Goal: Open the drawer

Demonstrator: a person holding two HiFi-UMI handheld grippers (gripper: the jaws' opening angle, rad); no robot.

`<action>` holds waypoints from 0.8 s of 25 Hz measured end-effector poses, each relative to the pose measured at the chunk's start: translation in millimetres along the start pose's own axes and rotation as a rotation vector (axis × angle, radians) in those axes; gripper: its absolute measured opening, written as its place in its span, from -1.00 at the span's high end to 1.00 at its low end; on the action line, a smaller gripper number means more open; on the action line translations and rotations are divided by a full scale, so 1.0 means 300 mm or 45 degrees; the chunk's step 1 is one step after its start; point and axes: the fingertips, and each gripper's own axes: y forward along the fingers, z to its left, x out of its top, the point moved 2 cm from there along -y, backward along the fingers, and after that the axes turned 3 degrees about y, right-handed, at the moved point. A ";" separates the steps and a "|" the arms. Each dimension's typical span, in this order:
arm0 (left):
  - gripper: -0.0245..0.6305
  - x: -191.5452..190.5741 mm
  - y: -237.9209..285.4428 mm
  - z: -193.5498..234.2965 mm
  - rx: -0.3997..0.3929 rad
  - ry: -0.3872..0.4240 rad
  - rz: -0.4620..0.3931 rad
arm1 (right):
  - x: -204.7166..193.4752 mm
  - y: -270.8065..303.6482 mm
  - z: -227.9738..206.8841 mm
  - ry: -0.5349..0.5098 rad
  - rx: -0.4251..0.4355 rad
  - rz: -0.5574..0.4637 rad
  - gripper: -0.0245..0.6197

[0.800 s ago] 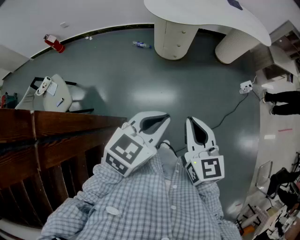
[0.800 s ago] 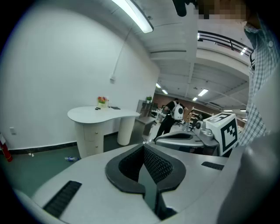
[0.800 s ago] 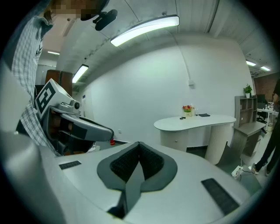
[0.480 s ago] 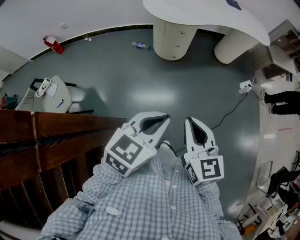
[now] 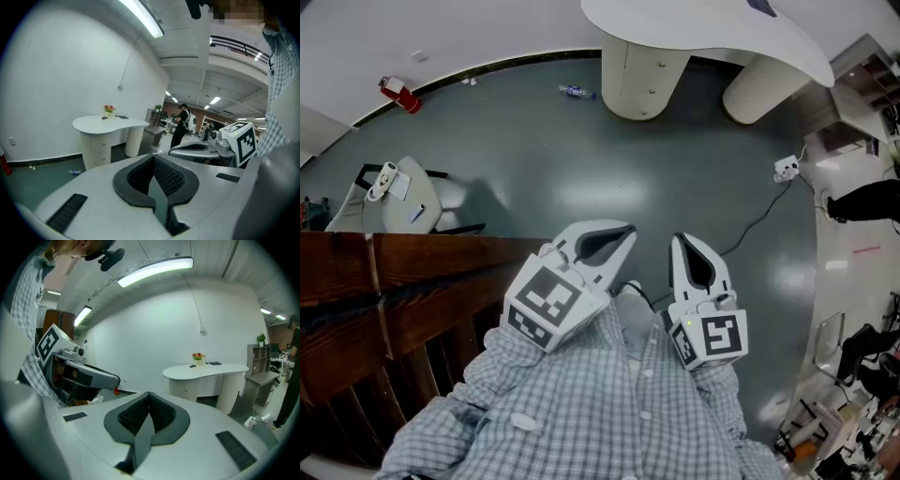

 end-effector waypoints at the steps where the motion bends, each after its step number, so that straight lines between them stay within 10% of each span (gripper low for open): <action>1: 0.91 -0.002 -0.006 0.007 -0.002 0.000 -0.002 | -0.001 0.002 0.006 0.004 -0.010 0.001 0.90; 20: 0.91 -0.039 -0.076 0.082 -0.085 0.026 -0.013 | -0.054 0.009 0.081 0.071 -0.162 0.010 0.90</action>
